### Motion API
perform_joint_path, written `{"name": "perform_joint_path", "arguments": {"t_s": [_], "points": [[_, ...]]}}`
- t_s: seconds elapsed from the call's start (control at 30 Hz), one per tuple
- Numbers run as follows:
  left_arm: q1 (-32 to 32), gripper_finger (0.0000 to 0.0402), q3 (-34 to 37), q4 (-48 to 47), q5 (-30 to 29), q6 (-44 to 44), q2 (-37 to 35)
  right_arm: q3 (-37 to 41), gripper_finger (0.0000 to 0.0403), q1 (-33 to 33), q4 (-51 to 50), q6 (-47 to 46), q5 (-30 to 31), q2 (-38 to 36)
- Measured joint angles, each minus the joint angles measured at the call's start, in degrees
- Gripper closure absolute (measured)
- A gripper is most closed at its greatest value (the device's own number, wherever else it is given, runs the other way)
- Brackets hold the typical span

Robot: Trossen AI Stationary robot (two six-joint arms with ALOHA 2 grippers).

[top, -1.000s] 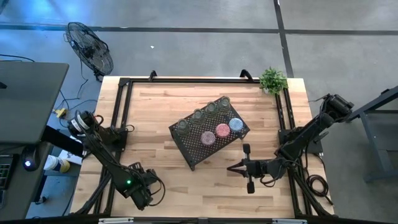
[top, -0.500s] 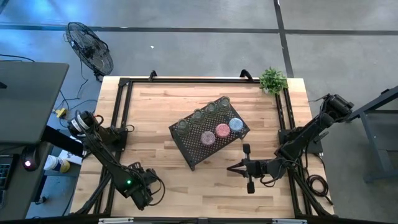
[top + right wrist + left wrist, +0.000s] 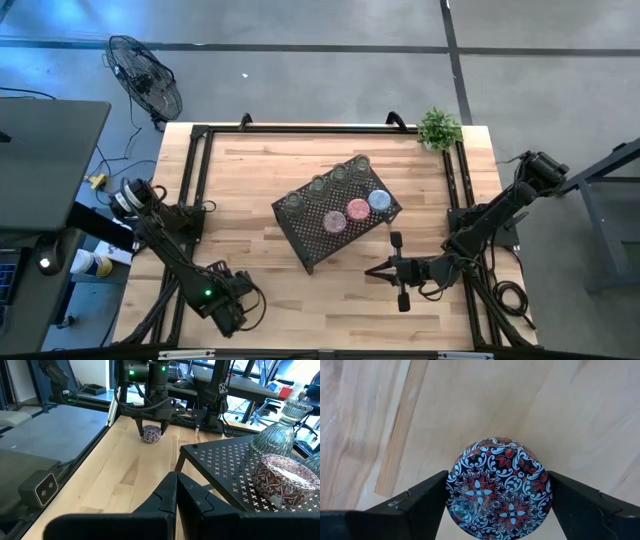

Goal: Pick & Place candle stick holders
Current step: Put the black scented candle on the shelf

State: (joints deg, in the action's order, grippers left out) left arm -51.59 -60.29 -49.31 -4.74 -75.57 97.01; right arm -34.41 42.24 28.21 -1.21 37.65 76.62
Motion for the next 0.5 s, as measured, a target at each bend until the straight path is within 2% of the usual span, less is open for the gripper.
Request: {"name": "perform_joint_path", "arguments": {"t_s": [0.5], "points": [[0.98, 0.0078, 0.09, 0.23, 1.24, 0.81, 0.15, 0.07, 0.0401, 0.00, 0.39, 0.13, -0.43, -0.02]]}}
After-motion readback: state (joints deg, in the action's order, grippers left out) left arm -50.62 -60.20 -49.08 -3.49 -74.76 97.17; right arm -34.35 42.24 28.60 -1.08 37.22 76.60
